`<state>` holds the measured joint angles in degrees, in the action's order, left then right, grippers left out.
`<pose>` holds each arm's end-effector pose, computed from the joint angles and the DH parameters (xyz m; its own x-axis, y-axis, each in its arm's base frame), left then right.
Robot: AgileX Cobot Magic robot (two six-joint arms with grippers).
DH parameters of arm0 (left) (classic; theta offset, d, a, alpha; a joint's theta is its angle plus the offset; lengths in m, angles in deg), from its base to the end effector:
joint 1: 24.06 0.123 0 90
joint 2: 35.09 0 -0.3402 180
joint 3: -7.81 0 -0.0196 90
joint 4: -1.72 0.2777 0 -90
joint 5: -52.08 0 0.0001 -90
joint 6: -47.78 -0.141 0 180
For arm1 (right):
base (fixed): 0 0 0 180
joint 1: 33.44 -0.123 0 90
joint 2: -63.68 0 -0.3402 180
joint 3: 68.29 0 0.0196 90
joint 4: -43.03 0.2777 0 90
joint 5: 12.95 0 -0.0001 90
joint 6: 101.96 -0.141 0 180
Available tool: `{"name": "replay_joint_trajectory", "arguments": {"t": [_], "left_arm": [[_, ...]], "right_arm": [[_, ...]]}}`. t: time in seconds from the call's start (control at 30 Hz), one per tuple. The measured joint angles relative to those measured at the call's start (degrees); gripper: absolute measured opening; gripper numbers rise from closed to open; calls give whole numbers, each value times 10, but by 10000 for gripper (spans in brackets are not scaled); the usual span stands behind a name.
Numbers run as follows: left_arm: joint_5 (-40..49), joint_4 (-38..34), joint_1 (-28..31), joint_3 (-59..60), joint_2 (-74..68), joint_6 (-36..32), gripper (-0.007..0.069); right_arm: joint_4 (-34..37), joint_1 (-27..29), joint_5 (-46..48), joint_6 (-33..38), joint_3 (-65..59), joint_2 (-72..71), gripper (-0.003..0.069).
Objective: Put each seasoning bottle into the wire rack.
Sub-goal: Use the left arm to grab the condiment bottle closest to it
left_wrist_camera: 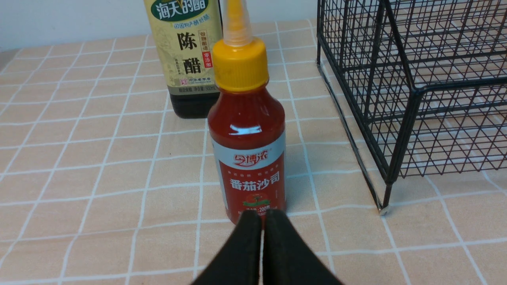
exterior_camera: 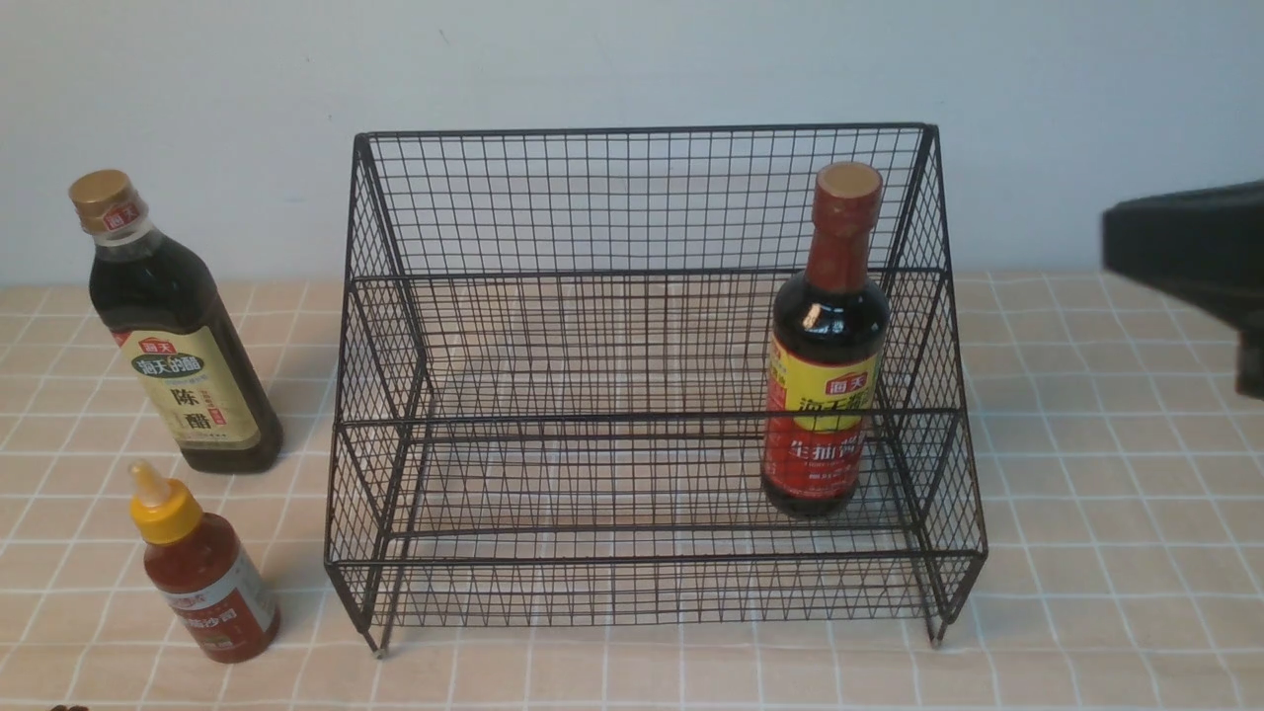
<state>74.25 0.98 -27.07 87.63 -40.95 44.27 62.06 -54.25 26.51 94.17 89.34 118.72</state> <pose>0.0711 -0.0044 0.1549 -0.3029 0.0653 -0.9508 0.0722 0.9964 0.0454 0.1733 0.0971 0.4224 -0.3883 -0.1698 -0.9058 -0.5311 0.8445 0.0693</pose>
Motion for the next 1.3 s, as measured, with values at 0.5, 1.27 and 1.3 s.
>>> {"name": "replay_joint_trajectory", "arguments": {"t": [0.5,1.27,1.3], "left_arm": [[0,0,0,0,0,0,-7],[0,0,0,0,0,0,-7],[0,0,0,0,0,0,-7]], "right_arm": [[-89,0,-100,-65,-7,-13,-12],[-182,225,-192,-76,-322,-241,-12],[-180,231,-203,-78,-357,-267,-12]]}}
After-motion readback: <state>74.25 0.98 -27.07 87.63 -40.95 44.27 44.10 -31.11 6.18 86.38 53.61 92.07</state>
